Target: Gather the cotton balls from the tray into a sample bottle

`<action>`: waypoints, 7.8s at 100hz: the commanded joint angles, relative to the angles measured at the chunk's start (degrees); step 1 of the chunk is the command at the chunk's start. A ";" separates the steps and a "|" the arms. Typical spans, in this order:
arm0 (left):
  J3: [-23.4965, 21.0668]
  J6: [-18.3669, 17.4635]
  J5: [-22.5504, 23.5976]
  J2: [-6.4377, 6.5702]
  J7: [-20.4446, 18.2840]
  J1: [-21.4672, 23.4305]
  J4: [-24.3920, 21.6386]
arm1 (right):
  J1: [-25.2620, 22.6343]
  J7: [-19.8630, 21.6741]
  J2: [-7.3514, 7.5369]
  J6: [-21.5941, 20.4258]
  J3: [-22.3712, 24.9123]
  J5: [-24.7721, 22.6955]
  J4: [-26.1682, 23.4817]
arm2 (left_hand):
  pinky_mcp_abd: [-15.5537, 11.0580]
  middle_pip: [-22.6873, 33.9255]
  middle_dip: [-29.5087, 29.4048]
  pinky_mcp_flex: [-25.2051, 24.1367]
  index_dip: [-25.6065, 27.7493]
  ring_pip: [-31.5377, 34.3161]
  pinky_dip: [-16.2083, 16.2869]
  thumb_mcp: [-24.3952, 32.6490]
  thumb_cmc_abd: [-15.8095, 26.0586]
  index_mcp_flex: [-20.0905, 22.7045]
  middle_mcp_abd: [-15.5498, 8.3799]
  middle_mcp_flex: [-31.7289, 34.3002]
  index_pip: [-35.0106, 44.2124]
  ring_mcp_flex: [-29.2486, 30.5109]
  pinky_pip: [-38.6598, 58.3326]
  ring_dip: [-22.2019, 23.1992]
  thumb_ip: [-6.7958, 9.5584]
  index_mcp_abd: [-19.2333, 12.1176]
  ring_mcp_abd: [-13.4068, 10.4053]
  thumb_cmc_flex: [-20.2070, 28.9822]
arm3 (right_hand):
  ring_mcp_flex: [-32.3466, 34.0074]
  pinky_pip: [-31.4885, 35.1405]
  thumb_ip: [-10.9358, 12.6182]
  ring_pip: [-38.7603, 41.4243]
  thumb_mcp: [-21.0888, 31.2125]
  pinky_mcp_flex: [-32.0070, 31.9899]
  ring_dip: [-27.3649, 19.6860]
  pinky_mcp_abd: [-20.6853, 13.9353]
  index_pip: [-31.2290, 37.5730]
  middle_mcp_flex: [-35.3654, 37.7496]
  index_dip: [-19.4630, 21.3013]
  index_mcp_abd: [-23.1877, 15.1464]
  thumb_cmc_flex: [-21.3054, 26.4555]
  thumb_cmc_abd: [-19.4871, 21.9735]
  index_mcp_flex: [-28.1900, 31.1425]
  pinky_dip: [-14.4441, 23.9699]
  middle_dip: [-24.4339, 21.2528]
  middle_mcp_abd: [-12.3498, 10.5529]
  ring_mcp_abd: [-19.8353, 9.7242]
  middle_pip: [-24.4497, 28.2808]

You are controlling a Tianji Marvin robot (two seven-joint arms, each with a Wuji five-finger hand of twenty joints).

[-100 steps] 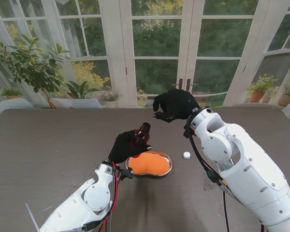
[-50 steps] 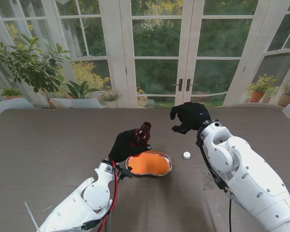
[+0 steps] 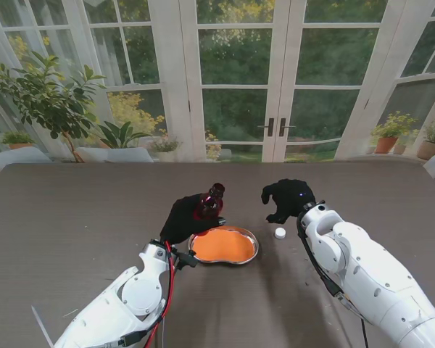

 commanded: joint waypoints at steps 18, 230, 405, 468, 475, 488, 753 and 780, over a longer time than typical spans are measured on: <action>-0.27 0.45 0.06 0.10 -1.20 0.47 -0.78 | 2.00 -1.93 0.30 -1.04 -3.94 -0.74 6.95 | -2.65 1.70 -0.18 -0.35 0.06 0.60 0.73 16.97 12.63 10.06 -8.86 5.27 7.18 0.82 2.44 0.20 -1.13 -18.83 -2.49 9.24 | 2.17 3.11 -1.65 3.35 3.24 1.40 1.46 0.72 1.24 1.66 0.67 -1.16 -1.81 -3.77 1.63 0.32 1.62 -0.78 -0.96 2.01; 0.12 1.04 -1.15 0.18 -2.26 0.55 -0.83 | 17.19 -17.40 -5.37 -5.29 -31.86 10.76 37.63 | -2.47 1.66 -0.50 -0.51 -0.08 0.56 0.81 17.01 12.64 9.81 -8.13 5.19 7.33 0.54 2.40 0.23 -1.38 -18.30 -2.12 9.19 | 2.13 4.99 -1.47 7.84 5.53 4.03 2.63 1.26 6.09 5.07 2.99 -1.20 2.08 -6.34 11.60 -0.28 1.70 -0.98 -1.31 2.32; -0.12 1.17 -1.86 0.28 -2.79 0.74 -0.94 | 16.05 -11.77 -4.45 -9.46 -28.30 11.52 35.27 | -2.10 1.70 -0.75 -0.76 -0.16 0.50 0.95 16.87 12.71 9.71 -7.84 5.19 7.43 0.38 2.26 0.29 -1.50 -17.54 -1.56 9.37 | 2.09 5.02 -12.47 8.69 3.42 4.31 2.82 1.06 24.68 9.20 -13.91 -4.97 10.86 5.01 12.83 -0.64 2.90 -1.66 -0.55 1.00; -0.16 1.03 -1.77 0.28 -2.73 0.80 -0.90 | 18.48 -16.09 -6.46 -11.73 -36.07 13.35 41.47 | -2.10 1.68 -0.84 -0.76 -0.17 0.49 0.99 16.92 12.70 9.65 -7.66 5.11 7.50 0.27 2.25 0.31 -1.59 -17.28 -1.49 9.41 | 2.10 5.13 -11.67 8.60 3.77 4.19 2.73 0.41 25.67 8.38 -9.44 -4.06 10.17 9.66 10.85 -0.77 3.75 -1.97 -0.91 2.35; -0.20 1.00 -1.73 0.28 -2.69 0.81 -0.89 | 18.67 -16.48 -6.41 -11.76 -36.73 13.08 41.50 | -2.19 1.68 -0.84 -0.77 -0.17 0.48 0.99 16.91 12.75 9.65 -7.72 5.09 7.50 0.22 2.25 0.31 -1.60 -17.27 -1.47 9.40 | 2.12 5.22 -11.19 8.40 3.77 4.28 2.65 -0.18 25.96 7.97 -7.26 -4.10 9.96 11.54 9.70 -0.84 4.18 -2.26 -1.60 2.83; -0.20 0.99 -1.77 0.30 -2.74 0.83 -0.89 | 18.63 -15.99 -6.13 -11.78 -36.29 12.73 40.79 | -2.12 1.69 -0.86 -0.78 -0.18 0.48 1.00 16.93 12.71 9.64 -7.61 5.12 7.49 0.18 2.25 0.31 -1.60 -17.16 -1.41 9.45 | 2.14 5.10 -10.47 7.98 3.68 4.08 2.48 -0.76 27.32 6.95 -5.27 -3.94 9.73 14.53 7.47 -0.95 4.67 -2.51 -1.94 3.47; 0.01 2.74 -2.82 1.50 -6.92 1.03 -1.27 | -7.08 11.21 -2.40 -0.27 8.15 18.27 -25.48 | -1.99 1.69 -0.88 -0.84 -0.08 0.48 1.12 16.75 12.87 9.60 -7.41 4.95 7.39 0.02 2.26 0.39 -1.57 -16.90 -1.27 9.55 | 2.08 5.24 -8.86 7.77 1.15 3.17 2.28 -0.33 28.73 6.06 -3.92 -2.04 10.86 17.84 5.22 -0.32 4.63 -0.91 -0.65 3.62; 0.16 2.48 -2.85 1.50 -7.10 0.89 -0.98 | -7.41 12.35 -2.22 -1.52 7.25 18.73 -26.73 | -2.05 1.65 -0.91 -0.86 -0.04 0.49 1.12 16.78 12.87 9.71 -6.97 4.94 7.43 0.01 2.27 0.39 -1.54 -16.83 -1.18 9.68 | 2.08 5.17 -8.84 7.66 1.07 3.04 2.25 -0.33 28.66 6.03 -3.76 -2.02 10.83 17.93 5.18 -0.31 4.68 -1.00 -0.74 3.55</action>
